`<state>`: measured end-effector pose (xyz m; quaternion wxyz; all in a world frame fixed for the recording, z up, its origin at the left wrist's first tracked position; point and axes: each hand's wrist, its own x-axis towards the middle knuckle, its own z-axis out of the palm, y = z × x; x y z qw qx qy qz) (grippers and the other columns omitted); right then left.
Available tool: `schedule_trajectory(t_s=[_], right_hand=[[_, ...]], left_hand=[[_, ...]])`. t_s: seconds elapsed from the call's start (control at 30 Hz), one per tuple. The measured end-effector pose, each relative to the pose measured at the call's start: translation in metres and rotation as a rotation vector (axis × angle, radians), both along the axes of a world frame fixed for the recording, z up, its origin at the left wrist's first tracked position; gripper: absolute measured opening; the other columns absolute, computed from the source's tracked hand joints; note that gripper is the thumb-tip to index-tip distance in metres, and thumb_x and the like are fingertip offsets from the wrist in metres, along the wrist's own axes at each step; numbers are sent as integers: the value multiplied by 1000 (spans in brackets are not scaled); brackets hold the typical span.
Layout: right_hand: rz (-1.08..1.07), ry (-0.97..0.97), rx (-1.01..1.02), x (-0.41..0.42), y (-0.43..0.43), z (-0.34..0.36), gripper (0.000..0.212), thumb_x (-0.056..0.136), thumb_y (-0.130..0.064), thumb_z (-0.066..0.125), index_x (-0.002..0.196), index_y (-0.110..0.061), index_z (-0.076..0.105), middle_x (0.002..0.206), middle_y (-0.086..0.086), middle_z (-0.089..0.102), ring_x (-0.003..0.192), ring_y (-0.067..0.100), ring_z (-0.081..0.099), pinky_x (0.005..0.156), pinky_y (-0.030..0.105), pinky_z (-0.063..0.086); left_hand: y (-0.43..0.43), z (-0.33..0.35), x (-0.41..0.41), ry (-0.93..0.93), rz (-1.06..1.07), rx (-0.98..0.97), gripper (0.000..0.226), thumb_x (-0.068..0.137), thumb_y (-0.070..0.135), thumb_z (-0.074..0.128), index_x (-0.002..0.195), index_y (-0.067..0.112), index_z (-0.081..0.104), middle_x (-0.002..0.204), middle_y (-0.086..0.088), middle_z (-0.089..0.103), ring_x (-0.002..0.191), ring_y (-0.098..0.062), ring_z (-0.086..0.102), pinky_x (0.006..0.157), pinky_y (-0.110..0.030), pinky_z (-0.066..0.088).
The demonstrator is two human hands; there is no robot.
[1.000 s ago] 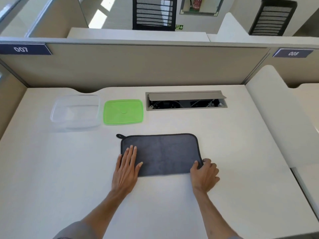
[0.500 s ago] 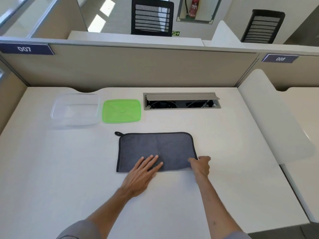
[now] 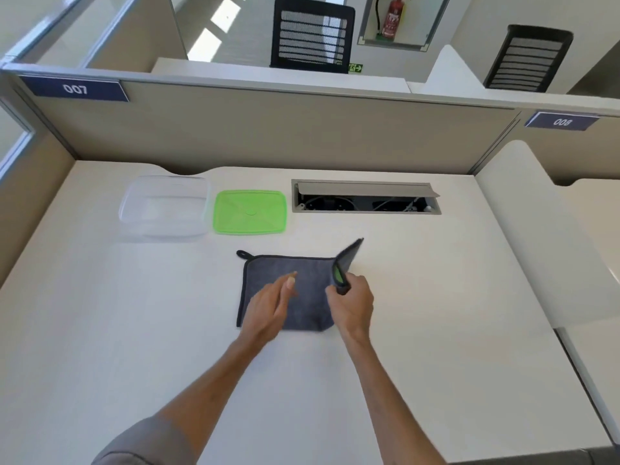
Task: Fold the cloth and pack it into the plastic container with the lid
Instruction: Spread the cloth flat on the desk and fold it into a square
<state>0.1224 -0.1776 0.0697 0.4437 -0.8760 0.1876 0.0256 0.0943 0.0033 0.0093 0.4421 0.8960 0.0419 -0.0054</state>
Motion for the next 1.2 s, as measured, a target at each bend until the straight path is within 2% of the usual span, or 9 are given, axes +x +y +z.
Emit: schedule_trajectory(t_s=[0.17,0.23,0.3,0.37,0.5,0.63,0.73,0.97,1.2], right_hand=[[307,-105,-160,-18,57,-11,10,93,-14,67,103,-12,68,104,0,56,85,25,64,75,42,58],[429,-82,-199,-23,77,-20,20,97,-13,63,116,-15,68,110,-2,53,89,26,66,75,44,60],[549,-86,-264,-28,90,-29,32,98,-13,64,129,-16,66,116,-1,53,97,26,65,82,44,60],[666,-141,-374,-35,95,-40,43,97,-21,68,139,-17,64,121,0,55,108,23,61,92,42,57],[753,-232,-505,-44,80,-62,63,97,-52,60,150,-19,61,145,-3,57,137,17,53,117,39,44],[756,-184,-616,-46,58,-83,68,111,-49,39,170,-15,34,180,3,28,168,21,24,136,52,21],[712,-116,-662,-43,47,-92,68,115,-42,28,175,-16,13,185,1,3,171,18,5,138,52,11],[687,-57,-691,-32,43,-101,68,116,-45,18,176,-18,-2,185,-3,-9,171,12,-4,139,50,6],[691,25,-668,-30,48,-110,70,116,-46,17,174,-17,-8,183,-3,-16,170,13,-10,139,49,4]], left_hand=[[14,28,51,299,125,-666,60,111,61,52,113,7,77,90,-2,83,82,-19,83,72,-36,68],[27,31,57,351,162,-711,54,105,57,66,100,3,70,81,1,70,74,-17,73,65,-28,63],[39,26,56,342,207,-571,39,103,37,76,122,4,72,105,-4,80,97,-25,77,87,-40,67],[49,19,50,331,245,-420,40,103,19,75,140,7,66,126,-15,80,118,-34,76,107,-52,61],[63,12,38,296,347,-290,37,103,17,73,139,12,66,130,-16,78,118,-36,75,107,-54,59],[64,4,26,338,397,-214,37,103,20,72,139,15,64,131,-15,78,119,-36,73,105,-52,60],[62,-1,22,368,416,-181,38,104,22,70,141,16,62,130,-13,77,119,-35,72,102,-47,59],[56,-9,19,344,459,-44,34,102,22,66,135,19,61,126,-6,77,116,-34,71,95,-49,60],[46,-15,16,141,205,464,67,102,17,63,165,16,39,171,-6,40,157,-31,40,125,-49,39]])
